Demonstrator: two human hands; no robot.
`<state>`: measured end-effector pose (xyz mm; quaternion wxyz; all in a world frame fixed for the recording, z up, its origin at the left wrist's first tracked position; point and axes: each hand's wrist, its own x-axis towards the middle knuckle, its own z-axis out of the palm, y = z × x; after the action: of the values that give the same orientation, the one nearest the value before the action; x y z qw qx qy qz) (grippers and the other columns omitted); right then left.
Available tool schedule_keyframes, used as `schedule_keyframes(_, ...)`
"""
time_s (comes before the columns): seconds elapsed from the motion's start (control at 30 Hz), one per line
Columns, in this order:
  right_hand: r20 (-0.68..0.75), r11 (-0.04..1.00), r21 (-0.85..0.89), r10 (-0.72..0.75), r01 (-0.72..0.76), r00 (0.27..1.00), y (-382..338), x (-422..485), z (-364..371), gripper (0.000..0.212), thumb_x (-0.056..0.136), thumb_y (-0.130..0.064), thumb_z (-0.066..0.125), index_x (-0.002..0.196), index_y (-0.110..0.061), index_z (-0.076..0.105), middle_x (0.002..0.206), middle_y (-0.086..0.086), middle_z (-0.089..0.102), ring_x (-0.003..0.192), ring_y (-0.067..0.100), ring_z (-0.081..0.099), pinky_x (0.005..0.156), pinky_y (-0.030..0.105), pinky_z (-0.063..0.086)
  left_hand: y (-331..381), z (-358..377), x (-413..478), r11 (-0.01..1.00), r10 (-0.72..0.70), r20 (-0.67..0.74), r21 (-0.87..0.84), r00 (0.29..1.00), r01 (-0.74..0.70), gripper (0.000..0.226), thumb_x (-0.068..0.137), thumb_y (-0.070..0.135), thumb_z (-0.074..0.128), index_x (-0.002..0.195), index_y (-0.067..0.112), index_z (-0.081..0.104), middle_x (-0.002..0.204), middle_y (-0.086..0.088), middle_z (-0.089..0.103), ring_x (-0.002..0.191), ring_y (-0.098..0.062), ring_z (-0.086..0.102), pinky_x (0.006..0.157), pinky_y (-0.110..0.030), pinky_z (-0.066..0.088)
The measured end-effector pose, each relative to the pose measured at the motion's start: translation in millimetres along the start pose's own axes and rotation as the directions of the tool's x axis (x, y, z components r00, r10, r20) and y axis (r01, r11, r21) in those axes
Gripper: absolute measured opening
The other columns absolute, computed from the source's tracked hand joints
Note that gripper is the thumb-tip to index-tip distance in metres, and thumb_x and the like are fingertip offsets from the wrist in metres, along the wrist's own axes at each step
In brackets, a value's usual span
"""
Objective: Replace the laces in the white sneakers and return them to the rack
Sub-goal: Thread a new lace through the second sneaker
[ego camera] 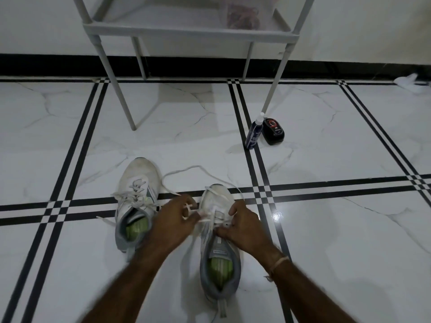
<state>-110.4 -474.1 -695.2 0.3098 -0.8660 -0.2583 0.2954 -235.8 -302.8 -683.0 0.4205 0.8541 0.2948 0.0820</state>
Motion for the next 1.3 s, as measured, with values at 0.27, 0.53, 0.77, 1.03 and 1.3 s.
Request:
schedule_keyframes(0.27, 0.03, 0.981, 0.1, 0.163, -0.166, 0.986, -0.2, -6.8, -9.4, 0.05, 0.068, -0.031, 0.089, 0.099, -0.018, 0.052, 0.094, 0.006, 0.069, 0.082, 0.02, 0.066, 0.07, 0.036, 0.056, 15.8, -4.0, 5.0, 0.14, -0.443, 0.143, -0.964, 0.885, 0.225, 0.028, 0.101, 0.006, 0.048, 0.076, 0.018, 0.052, 0.081, -0.001, 0.071, 0.075, -0.018, 0.066, 0.074, -0.035, 0.056)
schedule_keyframes(0.53, 0.029, 0.99, 0.068, 0.125, -0.127, 0.992, -14.6, -8.4, -9.5, 0.023, 0.075, -0.031, 0.086, 0.076, -0.016, 0.068, 0.084, -0.001, 0.071, 0.083, 0.013, 0.068, 0.079, 0.034, 0.06, -9.4, 22.7, -26.0, 0.999, -0.026, -0.017, -0.037, 1.0, 0.025, 0.007, 0.096, 0.024, 0.064, 0.09, 0.023, 0.061, 0.08, 0.008, 0.068, 0.077, -0.01, 0.066, 0.069, -0.033, 0.053)
schedule_keyframes(0.77, 0.011, 0.972, 0.176, 0.156, -0.156, 0.988, -11.0, -3.7, -3.0, 0.044, 0.07, -0.062, 0.079, 0.082, -0.021, 0.069, 0.086, 0.001, 0.073, 0.085, 0.019, 0.071, 0.083, 0.044, 0.061, -7.8, 36.8, -19.0, 0.988, -0.139, -0.053, 0.067, 0.989, 0.143, 0.034, 0.096, 0.037, 0.063, 0.067, 0.028, 0.047, 0.065, 0.011, 0.052, 0.068, -0.016, 0.053, 0.062, -0.031, 0.034)
schedule_keyframes(1.03, -0.034, 0.959, 0.252, 0.145, -0.132, 0.989, -17.6, 40.8, 10.8, 0.035, 0.082, -0.049, 0.078, 0.076, -0.015, 0.071, 0.078, 0.0, 0.071, 0.079, 0.018, 0.068, 0.082, 0.045, 0.057, -8.3, 48.6, -21.8, 1.0, -0.03, -0.08, 0.007, 0.996, 0.031, 0.016, 0.093, 0.027, 0.066, 0.08, 0.023, 0.058, 0.079, 0.006, 0.058, 0.079, -0.015, 0.056, 0.071, -0.035, 0.044)
schedule_keyframes(1.3, -0.065, 0.893, 0.42, 0.21, -0.164, 0.976, -19.0, 59.8, 26.0, 0.017, 0.069, -0.007, 0.087, 0.079, -0.017, 0.077, 0.084, -0.004, 0.077, 0.087, 0.017, 0.074, 0.085, 0.036, 0.061, -15.7, 47.0, -23.5, 0.997, -0.032, -0.005, -0.072, 0.999, 0.031, 0.018, 0.084, 0.041, 0.057, 0.076, 0.025, 0.057, 0.082, 0.007, 0.054, 0.086, -0.008, 0.057, 0.078, -0.034, 0.05)
